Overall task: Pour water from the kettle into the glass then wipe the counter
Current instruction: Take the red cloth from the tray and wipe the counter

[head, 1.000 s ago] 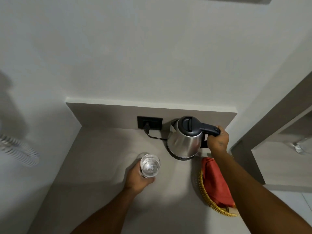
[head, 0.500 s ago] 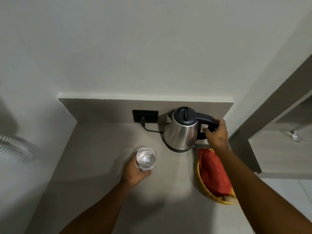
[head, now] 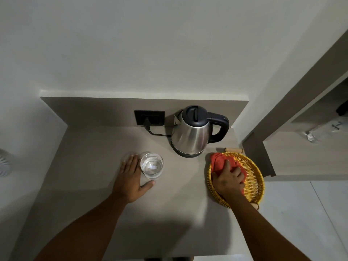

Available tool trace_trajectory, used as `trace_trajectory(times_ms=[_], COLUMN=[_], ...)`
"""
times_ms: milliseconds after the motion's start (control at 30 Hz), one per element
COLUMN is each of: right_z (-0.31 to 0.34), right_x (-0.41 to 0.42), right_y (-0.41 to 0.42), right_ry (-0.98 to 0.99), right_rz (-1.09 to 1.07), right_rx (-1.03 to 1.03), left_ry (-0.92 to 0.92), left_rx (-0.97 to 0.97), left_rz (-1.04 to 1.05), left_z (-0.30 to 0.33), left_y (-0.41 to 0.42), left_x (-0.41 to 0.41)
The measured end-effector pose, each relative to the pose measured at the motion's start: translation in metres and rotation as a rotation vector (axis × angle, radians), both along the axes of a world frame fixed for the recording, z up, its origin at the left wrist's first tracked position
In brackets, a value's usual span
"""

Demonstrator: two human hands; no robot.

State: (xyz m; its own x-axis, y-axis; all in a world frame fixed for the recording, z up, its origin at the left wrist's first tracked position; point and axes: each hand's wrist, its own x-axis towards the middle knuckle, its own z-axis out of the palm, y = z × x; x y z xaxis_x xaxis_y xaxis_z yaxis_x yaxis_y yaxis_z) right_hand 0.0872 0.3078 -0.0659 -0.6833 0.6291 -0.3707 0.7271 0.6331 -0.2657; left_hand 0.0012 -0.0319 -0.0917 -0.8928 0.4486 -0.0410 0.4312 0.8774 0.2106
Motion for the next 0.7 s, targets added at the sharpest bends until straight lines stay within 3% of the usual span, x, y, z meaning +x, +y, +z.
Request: trace_trajectory(times_ms=[233,333,400,467,533,600,700], right_z=[0.013,0.033,0.044,0.049,0.047,0.037,0.012], right_x=[-0.008,-0.007,-0.001,0.005,0.006,0.003,0.002], right_y=[0.009,0.018,0.002,-0.029,-0.067,-0.100,-0.127], right_ry=[0.063,0.232,0.403,0.534,0.547,0.464,0.281], right_rz=[-0.058,-0.170,-0.148,-0.064,0.088,0.259,0.495], right_rx=[-0.079,-0.173,-0.105,-0.048,-0.035,-0.013,0.049], left_ry=[-0.005,-0.006,-0.023,-0.057,-0.146,-0.233,-0.215], left_rx=[-0.020,-0.014,-0.016,0.008,0.115,0.327,0.585], left_rz=[0.011,0.018,0.030,0.055,0.100,0.140,0.152], left_z=[-0.003,-0.005,-0.006,-0.006,0.002,0.013,0.023], left_y=[-0.001,-0.003,-0.003,-0.001,0.004,0.010,0.021], left_x=[0.001,0.000,0.001,0.001,-0.003,-0.008,-0.009])
